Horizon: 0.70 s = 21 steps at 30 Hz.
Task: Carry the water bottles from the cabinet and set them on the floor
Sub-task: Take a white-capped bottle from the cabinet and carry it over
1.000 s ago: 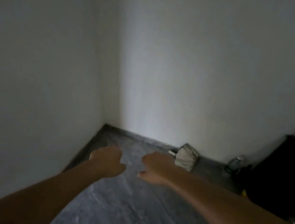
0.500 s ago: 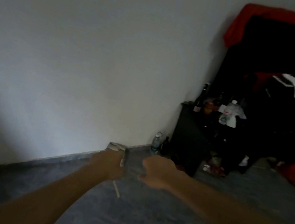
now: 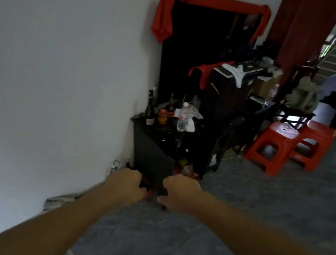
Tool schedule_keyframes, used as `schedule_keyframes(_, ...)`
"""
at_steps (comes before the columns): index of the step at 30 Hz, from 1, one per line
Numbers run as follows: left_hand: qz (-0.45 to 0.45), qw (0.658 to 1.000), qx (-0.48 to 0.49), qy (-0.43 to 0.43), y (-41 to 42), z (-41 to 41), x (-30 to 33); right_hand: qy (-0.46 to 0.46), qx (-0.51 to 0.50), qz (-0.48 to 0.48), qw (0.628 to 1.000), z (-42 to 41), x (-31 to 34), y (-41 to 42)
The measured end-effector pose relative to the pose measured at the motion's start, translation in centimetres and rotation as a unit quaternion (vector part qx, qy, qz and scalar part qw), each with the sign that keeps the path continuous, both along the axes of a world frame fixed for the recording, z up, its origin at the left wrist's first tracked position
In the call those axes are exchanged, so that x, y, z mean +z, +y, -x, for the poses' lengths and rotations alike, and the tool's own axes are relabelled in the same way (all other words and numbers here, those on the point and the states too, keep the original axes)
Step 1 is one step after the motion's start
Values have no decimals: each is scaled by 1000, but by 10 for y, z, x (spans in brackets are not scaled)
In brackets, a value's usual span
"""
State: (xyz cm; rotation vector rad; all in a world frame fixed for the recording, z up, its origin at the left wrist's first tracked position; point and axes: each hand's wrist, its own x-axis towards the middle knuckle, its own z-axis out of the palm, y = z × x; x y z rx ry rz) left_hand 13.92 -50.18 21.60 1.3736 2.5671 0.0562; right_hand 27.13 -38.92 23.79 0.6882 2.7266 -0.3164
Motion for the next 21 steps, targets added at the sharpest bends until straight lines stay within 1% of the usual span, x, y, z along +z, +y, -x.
schedule_keyframes(4, -2, 1000, -15, -8, 84, 5, -4, 2, -16, -13, 1000, 4, -6, 81)
schedule_keyframes(9, 7, 1000, 4, -22, 173, 14, -4, 18, -12, -1, 1000, 11, -6, 176)
schedule_keyframes(14, 8, 999, 20, -40, 244, 37, 0, 30, 1, -12, 999, 35, -7, 251)
schedule_keyframes(21, 9, 998, 19, -63, 334, 98, -18, 23, -4, 13, 1000, 93, -21, 342)
